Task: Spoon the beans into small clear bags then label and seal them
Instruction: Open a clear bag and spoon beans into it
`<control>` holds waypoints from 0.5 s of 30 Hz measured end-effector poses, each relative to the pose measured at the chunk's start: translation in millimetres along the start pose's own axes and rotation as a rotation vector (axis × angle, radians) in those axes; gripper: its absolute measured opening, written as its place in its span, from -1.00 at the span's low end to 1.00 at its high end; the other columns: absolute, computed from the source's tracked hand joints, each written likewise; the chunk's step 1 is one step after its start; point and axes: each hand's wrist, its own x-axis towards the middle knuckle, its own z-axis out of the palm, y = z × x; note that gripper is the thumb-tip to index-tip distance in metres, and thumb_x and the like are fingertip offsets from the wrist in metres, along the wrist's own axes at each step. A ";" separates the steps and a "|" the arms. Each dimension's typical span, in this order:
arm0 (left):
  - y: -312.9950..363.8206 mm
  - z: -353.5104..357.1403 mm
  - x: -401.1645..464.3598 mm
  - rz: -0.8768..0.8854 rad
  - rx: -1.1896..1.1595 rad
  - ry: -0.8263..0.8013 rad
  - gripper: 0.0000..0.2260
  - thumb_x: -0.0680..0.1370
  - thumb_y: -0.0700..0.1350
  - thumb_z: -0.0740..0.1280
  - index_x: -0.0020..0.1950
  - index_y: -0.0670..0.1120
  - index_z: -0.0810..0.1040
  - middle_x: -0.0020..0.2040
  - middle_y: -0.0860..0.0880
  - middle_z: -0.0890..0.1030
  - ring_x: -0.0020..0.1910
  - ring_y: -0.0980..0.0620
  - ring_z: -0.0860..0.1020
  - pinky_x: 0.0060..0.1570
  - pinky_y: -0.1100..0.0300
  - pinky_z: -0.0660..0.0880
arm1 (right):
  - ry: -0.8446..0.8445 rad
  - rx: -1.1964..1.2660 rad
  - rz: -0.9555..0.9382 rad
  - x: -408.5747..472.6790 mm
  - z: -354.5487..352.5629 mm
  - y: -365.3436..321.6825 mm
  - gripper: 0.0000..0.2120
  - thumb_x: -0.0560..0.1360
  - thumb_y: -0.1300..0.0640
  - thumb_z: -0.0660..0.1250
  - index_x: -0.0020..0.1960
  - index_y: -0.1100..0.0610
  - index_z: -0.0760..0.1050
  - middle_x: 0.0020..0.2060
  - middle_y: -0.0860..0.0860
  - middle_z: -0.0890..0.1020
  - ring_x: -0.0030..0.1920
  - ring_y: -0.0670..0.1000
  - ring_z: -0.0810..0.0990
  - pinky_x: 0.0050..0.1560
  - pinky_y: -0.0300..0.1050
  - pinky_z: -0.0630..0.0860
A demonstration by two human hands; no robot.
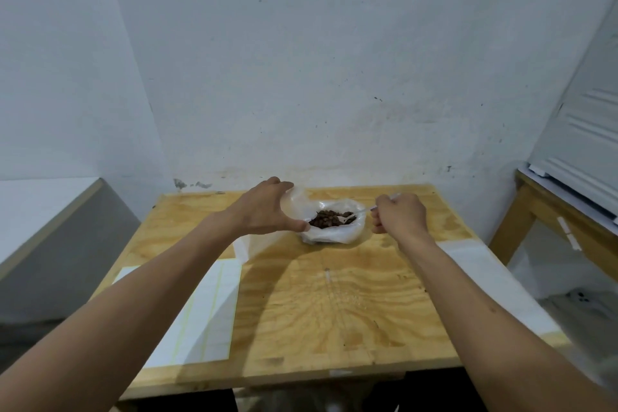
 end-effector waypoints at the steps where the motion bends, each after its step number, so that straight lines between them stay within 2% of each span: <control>1: -1.1 -1.0 -1.1 0.002 -0.010 -0.003 -0.08 0.41 0.32 0.50 0.59 -0.13 0.28 0.38 -0.04 0.44 0.33 -0.04 0.45 0.26 0.08 0.43 | 0.003 0.045 0.041 2.9 -1.2 2.4 -0.66 0.58 0.23 0.25 -0.25 0.39 0.63 -0.42 0.12 0.67 -0.52 0.05 0.64 -0.12 0.17 0.71; 4: -3.1 -4.0 -3.3 -0.004 -0.061 0.007 -0.12 0.41 0.30 0.51 0.58 -0.12 0.31 0.33 -0.02 0.47 0.28 -0.01 0.46 0.21 0.10 0.43 | 0.018 0.137 0.113 11.1 -7.7 4.8 -0.72 0.55 0.23 0.26 -0.28 0.28 0.60 -0.43 0.09 0.65 -0.57 -0.01 0.58 -0.11 0.16 0.71; 6: -3.1 -5.3 -3.3 -0.003 -0.098 0.022 -0.18 0.41 0.30 0.51 0.53 -0.09 0.38 0.24 0.00 0.50 0.19 0.01 0.47 0.06 0.16 0.42 | 0.013 0.174 0.121 13.0 -13.7 0.7 -0.75 0.54 0.25 0.26 -0.28 0.26 0.57 -0.39 0.11 0.63 -0.60 -0.03 0.54 -0.15 0.12 0.69; 8: -2.9 -4.6 -2.7 0.004 -0.119 0.030 -0.32 0.40 0.30 0.52 0.39 -0.05 0.50 0.12 0.03 0.52 0.08 0.01 0.49 -0.08 0.20 0.40 | 0.017 0.194 0.102 14.7 -19.3 -6.4 -0.77 0.53 0.26 0.27 -0.28 0.26 0.57 -0.40 0.11 0.62 -0.60 -0.03 0.52 -0.21 0.07 0.66; 12: -0.6 -2.0 -2.4 0.015 -0.141 0.018 -0.49 0.39 0.29 0.52 0.16 -0.01 0.58 0.04 0.01 0.55 0.03 -0.02 0.53 0.04 0.09 0.49 | 0.032 0.201 0.035 20.0 -23.6 -28.2 -0.77 0.53 0.23 0.29 -0.27 0.27 0.58 -0.38 0.12 0.64 -0.56 -0.01 0.55 -0.31 -0.02 0.62; 15: 4.3 -1.0 -2.4 0.032 -0.161 0.029 -0.39 0.38 0.30 0.52 0.26 -0.07 0.57 0.12 -0.01 0.57 0.11 -0.04 0.54 0.10 0.03 0.50 | -0.009 0.149 -0.047 16.6 -17.5 -45.8 -0.72 0.55 0.19 0.30 -0.28 0.26 0.62 -0.44 0.07 0.66 -0.53 0.00 0.59 -0.23 0.06 0.68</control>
